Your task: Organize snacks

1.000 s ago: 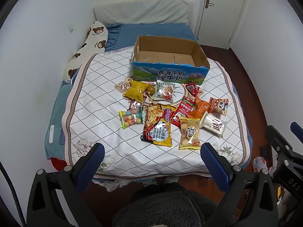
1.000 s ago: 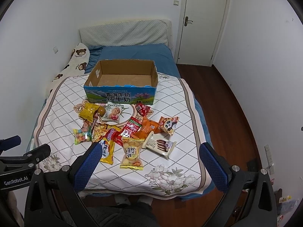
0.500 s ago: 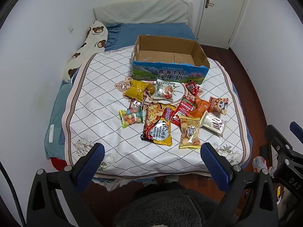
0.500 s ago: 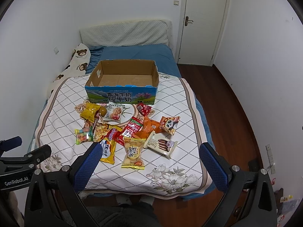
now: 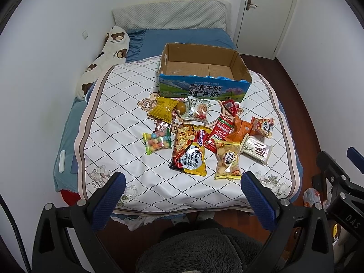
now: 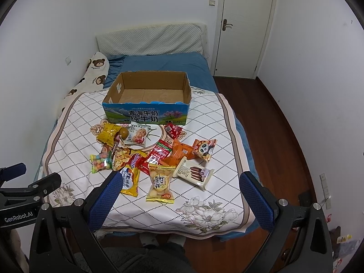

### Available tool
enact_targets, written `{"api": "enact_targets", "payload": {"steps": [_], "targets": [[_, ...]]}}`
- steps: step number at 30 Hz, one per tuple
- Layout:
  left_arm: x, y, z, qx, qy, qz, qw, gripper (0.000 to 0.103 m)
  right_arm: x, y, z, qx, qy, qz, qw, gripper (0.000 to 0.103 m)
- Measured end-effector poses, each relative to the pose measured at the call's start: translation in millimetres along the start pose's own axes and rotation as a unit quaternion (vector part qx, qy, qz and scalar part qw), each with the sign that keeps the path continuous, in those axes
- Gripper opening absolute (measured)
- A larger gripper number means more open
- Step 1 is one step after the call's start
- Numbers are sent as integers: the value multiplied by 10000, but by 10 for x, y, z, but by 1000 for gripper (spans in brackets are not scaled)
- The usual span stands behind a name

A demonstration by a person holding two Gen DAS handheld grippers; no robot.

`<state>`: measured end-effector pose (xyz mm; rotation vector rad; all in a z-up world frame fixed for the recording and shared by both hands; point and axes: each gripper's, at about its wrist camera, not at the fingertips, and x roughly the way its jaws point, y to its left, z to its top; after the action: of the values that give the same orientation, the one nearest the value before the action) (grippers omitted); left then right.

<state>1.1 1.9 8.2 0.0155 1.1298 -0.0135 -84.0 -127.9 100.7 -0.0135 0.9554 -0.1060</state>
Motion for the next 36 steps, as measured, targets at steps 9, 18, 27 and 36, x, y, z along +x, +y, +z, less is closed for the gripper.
{"api": "enact_targets", "payload": {"steps": [9, 18, 27, 36], "targets": [[-1, -5, -1, -4, -3, 1, 10000, 103, 42, 20, -36, 11, 36, 8, 10000, 103], [-2, 3, 6, -1, 6, -20, 10000, 103, 57, 32, -38, 11, 35, -3, 10000, 103], [197, 22, 63, 11, 95, 147, 9998, 103, 318, 50, -57, 156, 232, 33, 9996, 103], [1639, 115, 243, 211, 1168, 336, 9924, 103, 1641, -58, -356, 651, 993, 160, 9928, 103]]}}
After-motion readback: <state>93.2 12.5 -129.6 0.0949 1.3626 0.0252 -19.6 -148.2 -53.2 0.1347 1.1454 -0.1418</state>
